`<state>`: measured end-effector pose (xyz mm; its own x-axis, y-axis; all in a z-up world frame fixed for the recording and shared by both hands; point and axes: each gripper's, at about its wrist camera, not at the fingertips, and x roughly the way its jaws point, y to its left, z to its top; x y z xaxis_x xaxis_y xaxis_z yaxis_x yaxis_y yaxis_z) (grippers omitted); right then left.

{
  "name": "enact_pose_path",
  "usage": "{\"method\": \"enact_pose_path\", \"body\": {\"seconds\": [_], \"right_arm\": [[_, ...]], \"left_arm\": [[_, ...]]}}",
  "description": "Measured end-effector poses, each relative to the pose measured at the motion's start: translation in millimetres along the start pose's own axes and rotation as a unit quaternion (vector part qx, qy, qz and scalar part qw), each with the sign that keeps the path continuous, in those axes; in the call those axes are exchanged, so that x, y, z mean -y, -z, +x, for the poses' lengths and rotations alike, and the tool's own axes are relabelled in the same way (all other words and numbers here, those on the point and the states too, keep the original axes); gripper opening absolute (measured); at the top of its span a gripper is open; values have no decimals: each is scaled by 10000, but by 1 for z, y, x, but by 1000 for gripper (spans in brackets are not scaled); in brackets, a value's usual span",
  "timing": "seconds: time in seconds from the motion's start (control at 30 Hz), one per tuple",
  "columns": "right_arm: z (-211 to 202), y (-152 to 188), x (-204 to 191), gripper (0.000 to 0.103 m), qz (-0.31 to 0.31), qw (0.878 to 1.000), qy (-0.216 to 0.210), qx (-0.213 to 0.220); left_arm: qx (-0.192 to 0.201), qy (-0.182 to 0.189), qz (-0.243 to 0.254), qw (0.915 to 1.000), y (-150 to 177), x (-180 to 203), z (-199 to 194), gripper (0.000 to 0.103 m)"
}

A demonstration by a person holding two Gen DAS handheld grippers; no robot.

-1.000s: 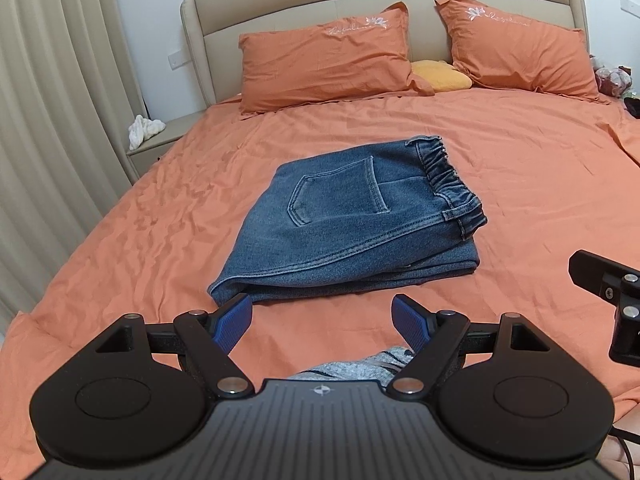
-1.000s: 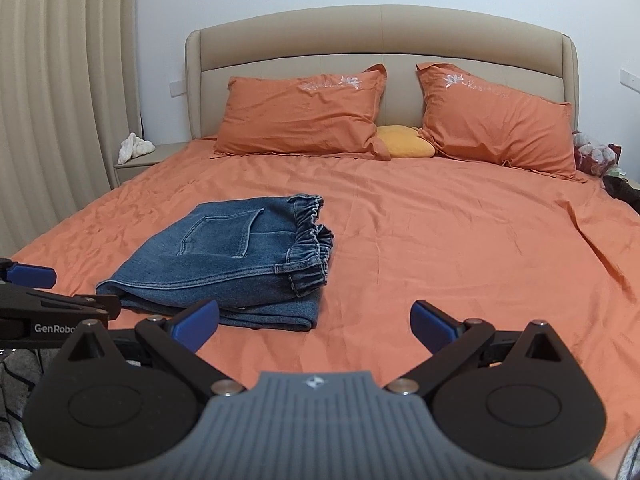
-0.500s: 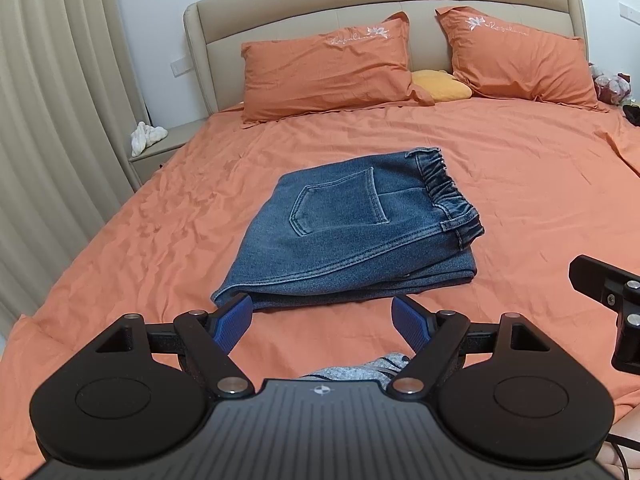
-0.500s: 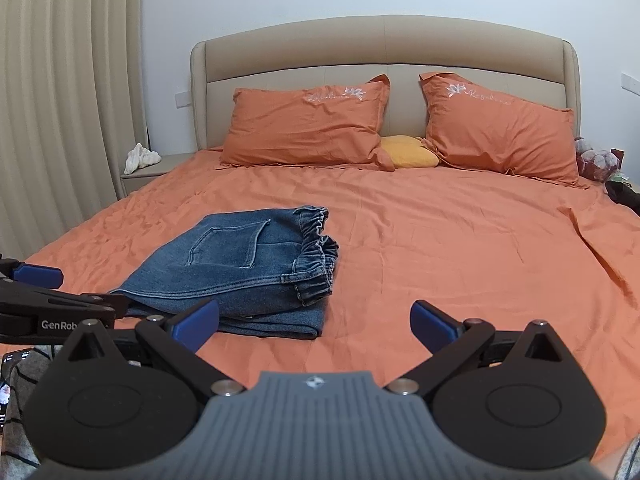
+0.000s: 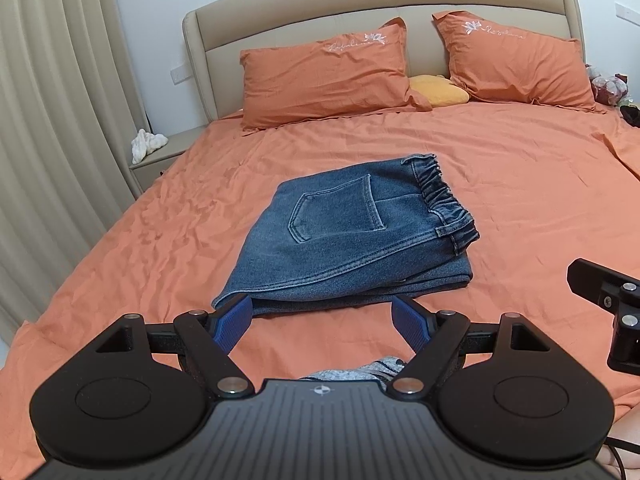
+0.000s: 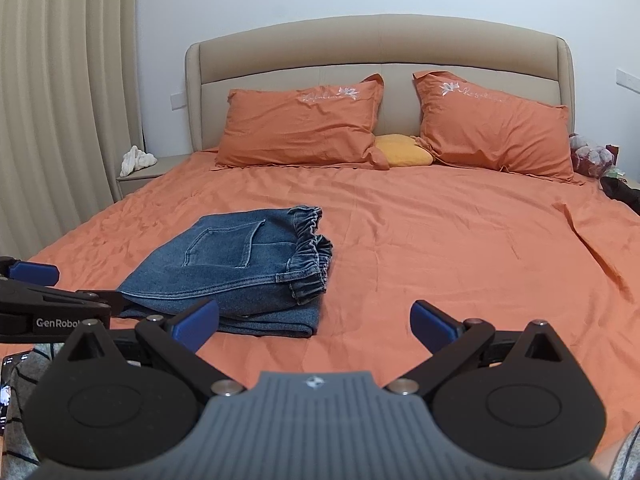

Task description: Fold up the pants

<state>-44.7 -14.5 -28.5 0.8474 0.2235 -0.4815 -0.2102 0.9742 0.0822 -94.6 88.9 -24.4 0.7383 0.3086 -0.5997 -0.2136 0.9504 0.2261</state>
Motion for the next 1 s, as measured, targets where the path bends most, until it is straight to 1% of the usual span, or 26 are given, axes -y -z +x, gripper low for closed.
{"method": "enact_pose_path", "body": {"seconds": [0.73, 1.0], "right_arm": [[-7, 0, 1, 98, 19, 10000, 21, 57], [-9, -1, 0, 98, -2, 10000, 9, 81]], "left_arm": [[116, 53, 61, 9999, 0, 5, -10, 93], [101, 95, 1, 9999, -2, 5, -11, 93]]}}
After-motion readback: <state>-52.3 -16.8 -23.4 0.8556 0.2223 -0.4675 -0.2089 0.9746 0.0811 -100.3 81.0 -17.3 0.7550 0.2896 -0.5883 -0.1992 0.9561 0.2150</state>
